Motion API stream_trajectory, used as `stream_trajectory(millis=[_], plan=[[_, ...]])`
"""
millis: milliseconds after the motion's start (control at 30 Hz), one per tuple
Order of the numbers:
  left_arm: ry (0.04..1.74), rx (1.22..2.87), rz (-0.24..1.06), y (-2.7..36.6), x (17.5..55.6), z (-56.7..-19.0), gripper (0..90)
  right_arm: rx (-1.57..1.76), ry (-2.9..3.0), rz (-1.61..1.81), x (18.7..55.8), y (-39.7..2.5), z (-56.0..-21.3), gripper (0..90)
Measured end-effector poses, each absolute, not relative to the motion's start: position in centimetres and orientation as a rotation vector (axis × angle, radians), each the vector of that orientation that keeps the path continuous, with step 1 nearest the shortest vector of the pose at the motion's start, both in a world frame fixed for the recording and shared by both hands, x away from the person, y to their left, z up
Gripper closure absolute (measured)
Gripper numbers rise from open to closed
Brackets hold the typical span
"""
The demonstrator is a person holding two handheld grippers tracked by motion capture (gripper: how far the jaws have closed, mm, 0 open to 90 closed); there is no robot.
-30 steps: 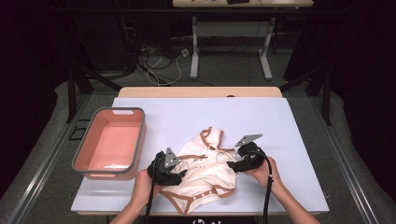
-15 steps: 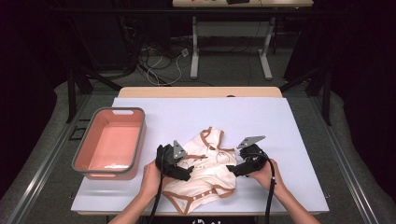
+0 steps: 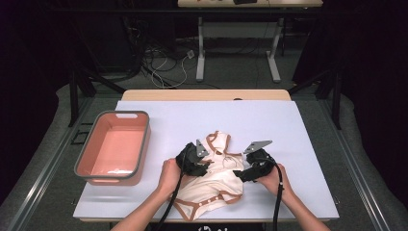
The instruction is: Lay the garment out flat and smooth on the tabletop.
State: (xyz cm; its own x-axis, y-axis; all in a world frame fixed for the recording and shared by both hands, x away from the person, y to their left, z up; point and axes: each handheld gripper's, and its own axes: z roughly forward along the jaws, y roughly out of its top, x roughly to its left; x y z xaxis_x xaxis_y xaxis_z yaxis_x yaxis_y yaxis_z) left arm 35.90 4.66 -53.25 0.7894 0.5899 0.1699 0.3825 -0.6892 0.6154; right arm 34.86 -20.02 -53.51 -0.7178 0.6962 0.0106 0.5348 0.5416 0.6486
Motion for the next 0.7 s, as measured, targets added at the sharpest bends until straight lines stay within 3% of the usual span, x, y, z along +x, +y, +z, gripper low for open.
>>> stream_trajectory(millis=[700], plan=[[0.687, 2.44, 0.433, 2.6, 37.1, -54.6, 83.9, 1.014, 2.53, 0.935, 34.8, -20.0, -53.6, 15.7]])
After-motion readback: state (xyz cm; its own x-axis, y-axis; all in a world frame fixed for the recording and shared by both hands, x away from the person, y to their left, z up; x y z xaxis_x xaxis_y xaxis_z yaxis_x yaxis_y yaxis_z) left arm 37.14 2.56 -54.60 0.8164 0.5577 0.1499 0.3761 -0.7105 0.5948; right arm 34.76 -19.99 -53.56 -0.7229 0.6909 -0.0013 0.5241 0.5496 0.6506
